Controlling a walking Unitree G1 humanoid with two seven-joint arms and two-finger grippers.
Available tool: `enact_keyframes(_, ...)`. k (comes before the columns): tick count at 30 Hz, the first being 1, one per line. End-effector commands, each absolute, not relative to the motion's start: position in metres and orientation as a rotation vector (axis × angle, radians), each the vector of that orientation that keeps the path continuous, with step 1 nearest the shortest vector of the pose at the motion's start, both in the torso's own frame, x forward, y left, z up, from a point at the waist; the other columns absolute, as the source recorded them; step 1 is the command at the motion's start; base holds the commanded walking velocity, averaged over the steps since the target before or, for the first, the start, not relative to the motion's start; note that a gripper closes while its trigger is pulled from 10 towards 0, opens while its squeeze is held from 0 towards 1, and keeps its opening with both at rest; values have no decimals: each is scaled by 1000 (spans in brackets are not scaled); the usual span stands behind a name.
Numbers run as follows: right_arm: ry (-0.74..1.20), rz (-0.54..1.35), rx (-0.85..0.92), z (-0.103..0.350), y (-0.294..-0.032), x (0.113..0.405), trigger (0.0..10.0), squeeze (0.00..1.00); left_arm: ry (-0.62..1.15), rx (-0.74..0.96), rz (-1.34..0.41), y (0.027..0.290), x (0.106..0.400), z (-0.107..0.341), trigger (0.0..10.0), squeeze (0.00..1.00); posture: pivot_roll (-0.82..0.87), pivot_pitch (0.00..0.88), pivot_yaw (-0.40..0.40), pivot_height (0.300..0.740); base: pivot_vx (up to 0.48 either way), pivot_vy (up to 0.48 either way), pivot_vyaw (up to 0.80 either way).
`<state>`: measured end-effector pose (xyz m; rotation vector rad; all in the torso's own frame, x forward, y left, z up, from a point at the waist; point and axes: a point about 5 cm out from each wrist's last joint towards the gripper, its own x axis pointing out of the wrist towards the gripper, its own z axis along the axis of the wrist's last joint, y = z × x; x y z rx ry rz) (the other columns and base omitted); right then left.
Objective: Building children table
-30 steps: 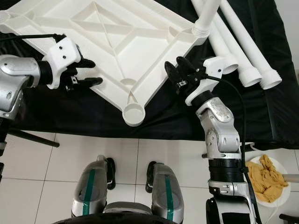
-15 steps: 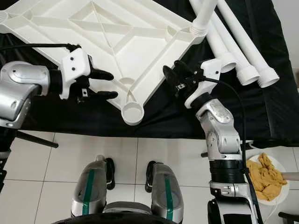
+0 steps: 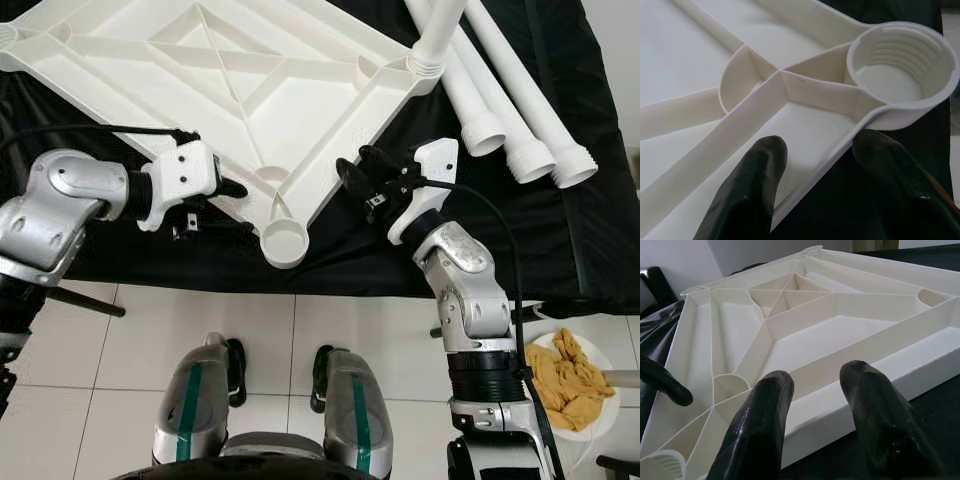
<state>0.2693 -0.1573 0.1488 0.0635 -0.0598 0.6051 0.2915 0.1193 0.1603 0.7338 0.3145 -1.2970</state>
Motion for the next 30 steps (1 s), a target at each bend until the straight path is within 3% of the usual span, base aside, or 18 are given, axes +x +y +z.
enact_keyframes(1,-41,611,56,147,-156,267,10000,0,342,773,-1176,122,299,147,10000,0,32,107,-27,740,0,0,0)
enact_keyframes(8,-40,613,55,147,-154,266,10000,0,411,842,-999,128,321,137,10000,0,29,109,-25,740,0,0,0)
enact_keyframes(14,-41,607,50,148,-156,266,10000,0,448,847,-959,131,327,135,10000,0,27,108,-21,740,0,0,0)
enact_keyframes(15,-42,602,48,148,-156,266,10000,0,465,848,-952,134,329,134,8196,0,27,107,-18,740,0,0,0)
enact_keyframes(16,-42,602,48,148,-156,266,10000,0,465,848,-952,134,329,134,8196,0,27,107,-18,740,0,0,0)
enact_keyframes(17,-42,602,49,148,-156,266,10000,0,468,849,-953,134,329,134,7412,0,27,107,-18,740,0,0,0)
enact_keyframes(18,-42,602,49,148,-156,266,10000,0,470,848,-957,135,329,134,3882,0,26,106,-16,740,0,0,0)
enact_keyframes(19,-43,602,49,148,-156,266,10000,0,470,851,-961,135,329,133,3529,0,26,106,-16,740,0,0,0)
enact_keyframes(20,-43,601,49,148,-156,266,10000,0,473,850,-965,136,329,133,0,0,26,106,-15,740,0,0,0)
enact_keyframes(30,-42,599,49,148,-156,266,10000,0,495,866,-978,138,329,130,0,0,28,103,-13,740,0,0,0)
